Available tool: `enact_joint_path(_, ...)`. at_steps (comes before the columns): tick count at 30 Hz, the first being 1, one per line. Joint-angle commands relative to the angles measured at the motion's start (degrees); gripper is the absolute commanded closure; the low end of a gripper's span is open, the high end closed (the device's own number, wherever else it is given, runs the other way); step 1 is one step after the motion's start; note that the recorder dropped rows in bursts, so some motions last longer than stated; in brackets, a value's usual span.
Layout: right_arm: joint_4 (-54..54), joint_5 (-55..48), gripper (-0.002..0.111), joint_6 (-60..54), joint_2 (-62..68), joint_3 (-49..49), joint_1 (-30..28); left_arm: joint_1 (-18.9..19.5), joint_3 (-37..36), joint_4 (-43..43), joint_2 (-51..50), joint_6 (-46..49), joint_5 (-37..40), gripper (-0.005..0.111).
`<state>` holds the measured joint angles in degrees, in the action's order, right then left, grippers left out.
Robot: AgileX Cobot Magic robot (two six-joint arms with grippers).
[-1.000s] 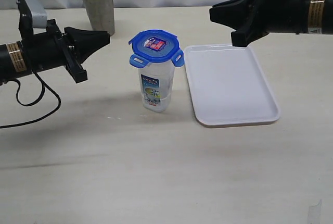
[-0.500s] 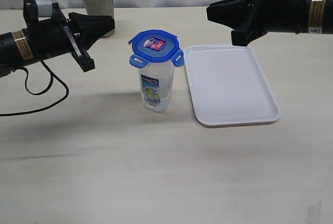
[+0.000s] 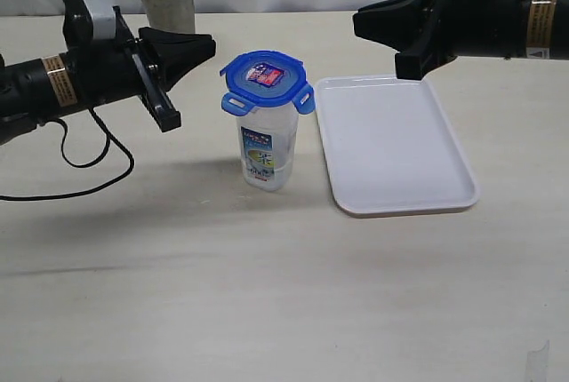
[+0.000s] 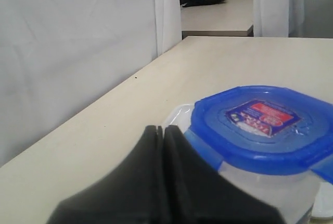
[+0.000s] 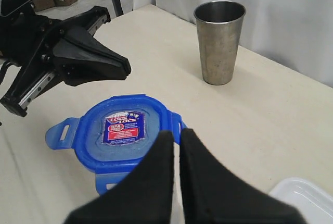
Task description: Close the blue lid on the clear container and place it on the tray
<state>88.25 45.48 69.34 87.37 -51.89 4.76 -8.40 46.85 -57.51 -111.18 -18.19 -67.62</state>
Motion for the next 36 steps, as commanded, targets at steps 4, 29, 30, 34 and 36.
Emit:
enact_joint_path(4,-0.4,0.1,0.104,-0.2,-0.2,0.3,0.0,-0.3,0.3,-2.6,-0.2,-1.7,-1.7,0.107)
enact_joint_path(29,-0.4,-6.4,0.104,-2.6,-0.2,-0.1,5.9,0.0,0.3,-4.4,-0.2,-1.7,-1.1,0.107)
enact_joint_path(30,-0.4,-10.6,0.104,-3.5,-0.2,0.0,7.6,0.4,0.3,-4.1,-0.2,-1.7,-1.0,0.107)
enact_joint_path(34,-0.6,-34.5,0.104,-5.1,-0.3,-0.7,16.9,2.8,0.3,-2.2,-0.2,-3.0,0.0,0.107)
enact_joint_path(36,-1.0,-44.0,0.104,-3.6,-0.3,-1.7,20.2,4.1,0.3,-0.9,-0.2,-5.6,1.2,0.107)
